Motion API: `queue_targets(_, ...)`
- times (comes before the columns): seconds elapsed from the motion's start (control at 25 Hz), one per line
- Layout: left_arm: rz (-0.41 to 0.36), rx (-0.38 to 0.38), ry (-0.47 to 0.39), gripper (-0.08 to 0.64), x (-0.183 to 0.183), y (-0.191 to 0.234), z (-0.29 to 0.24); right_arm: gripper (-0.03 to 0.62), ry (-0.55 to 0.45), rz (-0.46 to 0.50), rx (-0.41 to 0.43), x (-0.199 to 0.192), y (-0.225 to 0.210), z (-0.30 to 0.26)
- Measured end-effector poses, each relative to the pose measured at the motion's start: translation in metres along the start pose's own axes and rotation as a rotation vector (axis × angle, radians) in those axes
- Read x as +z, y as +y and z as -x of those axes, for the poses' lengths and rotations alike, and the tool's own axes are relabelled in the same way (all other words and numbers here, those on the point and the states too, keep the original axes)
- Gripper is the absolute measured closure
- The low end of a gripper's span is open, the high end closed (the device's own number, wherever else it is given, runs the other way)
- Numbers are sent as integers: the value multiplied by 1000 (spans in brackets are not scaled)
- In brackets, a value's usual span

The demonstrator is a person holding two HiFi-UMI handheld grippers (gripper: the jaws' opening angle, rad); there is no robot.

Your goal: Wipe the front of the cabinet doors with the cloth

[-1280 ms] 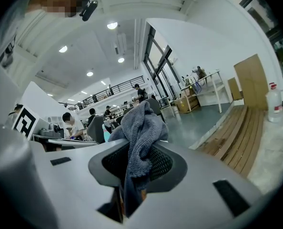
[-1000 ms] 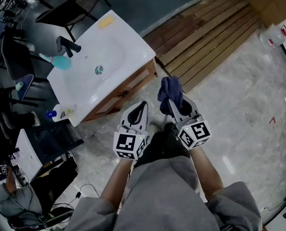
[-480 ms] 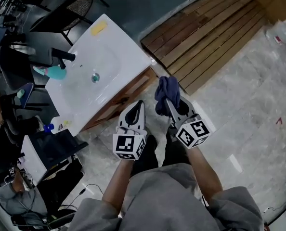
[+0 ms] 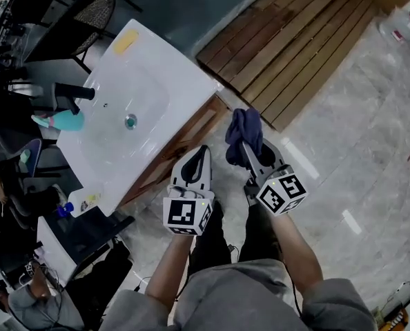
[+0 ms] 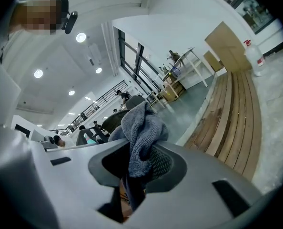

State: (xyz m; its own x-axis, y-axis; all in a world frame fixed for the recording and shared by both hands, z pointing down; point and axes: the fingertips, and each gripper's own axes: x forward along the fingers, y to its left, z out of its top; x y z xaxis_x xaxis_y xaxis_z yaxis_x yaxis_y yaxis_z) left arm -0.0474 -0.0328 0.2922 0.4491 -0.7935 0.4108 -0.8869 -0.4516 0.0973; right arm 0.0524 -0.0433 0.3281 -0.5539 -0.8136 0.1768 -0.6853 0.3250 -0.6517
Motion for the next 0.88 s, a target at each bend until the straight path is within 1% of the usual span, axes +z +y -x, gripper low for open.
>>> queue_targets(0.2,-8,-24,1,551,-16,11,1,511,-17,-40,-23,-25,1,-3)
queue_targets(0.32,-12,-30,0,551,-23,14,-1,511,-31,-65,-30,-34,-2,-5)
queue_targets(0.56,-13,-27,-14,551,-37,19,-5,511,-64,-129,-31,-45,-10,-10)
queue_targets(0.72,-9,-28,-26,551,-47,22,-11,511,-73,-137,-20,-54,-17,-22)
queue_targets(0.88,-10,-12,-33,551,-58,27,-18,511,-75,-180,-11,-68,-29,-34)
